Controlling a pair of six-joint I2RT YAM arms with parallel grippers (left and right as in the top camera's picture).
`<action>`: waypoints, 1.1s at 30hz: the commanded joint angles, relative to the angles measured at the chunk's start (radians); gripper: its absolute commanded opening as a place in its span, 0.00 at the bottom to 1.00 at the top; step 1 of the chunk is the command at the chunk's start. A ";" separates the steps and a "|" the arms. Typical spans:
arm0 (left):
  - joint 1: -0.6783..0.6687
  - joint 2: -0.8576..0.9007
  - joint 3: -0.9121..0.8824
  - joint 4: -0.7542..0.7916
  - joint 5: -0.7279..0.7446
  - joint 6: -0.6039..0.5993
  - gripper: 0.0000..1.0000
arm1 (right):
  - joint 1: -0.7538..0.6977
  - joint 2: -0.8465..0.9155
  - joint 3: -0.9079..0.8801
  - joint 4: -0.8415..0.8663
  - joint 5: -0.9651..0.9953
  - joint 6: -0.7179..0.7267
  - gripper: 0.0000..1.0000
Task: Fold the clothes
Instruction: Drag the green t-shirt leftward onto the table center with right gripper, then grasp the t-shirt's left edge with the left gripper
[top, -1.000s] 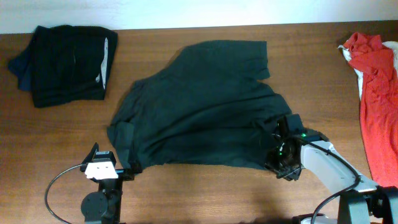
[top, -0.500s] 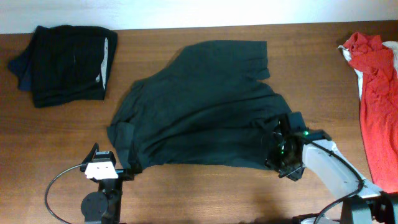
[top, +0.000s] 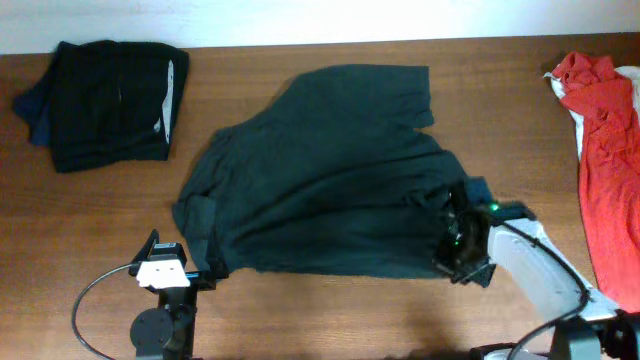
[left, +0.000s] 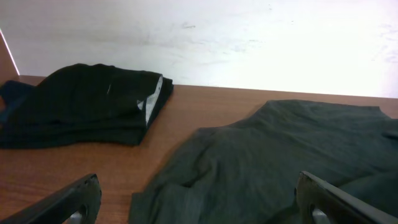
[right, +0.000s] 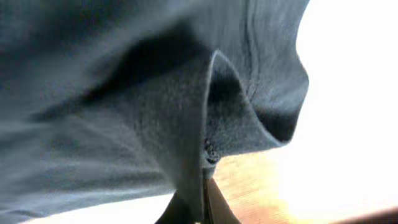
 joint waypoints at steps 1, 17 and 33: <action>-0.004 -0.005 -0.005 -0.002 0.000 0.012 0.99 | -0.006 -0.026 0.196 -0.160 0.079 0.007 0.04; -0.004 -0.005 -0.004 0.033 0.325 0.012 0.99 | -0.094 -0.206 0.455 -0.494 0.116 -0.073 0.04; -0.004 1.042 1.075 -0.790 0.388 0.047 0.99 | -0.094 -0.205 0.416 -0.483 0.063 -0.076 0.04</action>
